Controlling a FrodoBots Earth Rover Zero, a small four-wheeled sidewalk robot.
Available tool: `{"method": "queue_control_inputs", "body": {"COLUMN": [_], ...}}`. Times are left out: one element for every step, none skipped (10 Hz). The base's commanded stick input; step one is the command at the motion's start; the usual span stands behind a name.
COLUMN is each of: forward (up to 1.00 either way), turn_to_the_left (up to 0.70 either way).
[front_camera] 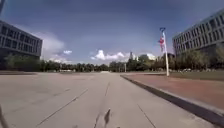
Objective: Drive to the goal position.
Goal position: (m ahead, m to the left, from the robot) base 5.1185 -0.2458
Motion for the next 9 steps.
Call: {"method": "queue_control_inputs", "body": {"forward": [0.70,0.70,0.70,0.70,0.70,0.70,0.70,0.70,0.70], "turn_to_the_left": [0.00,0.00,0.00,0.00,0.00,0.00,0.00,0.00,0.00]}}
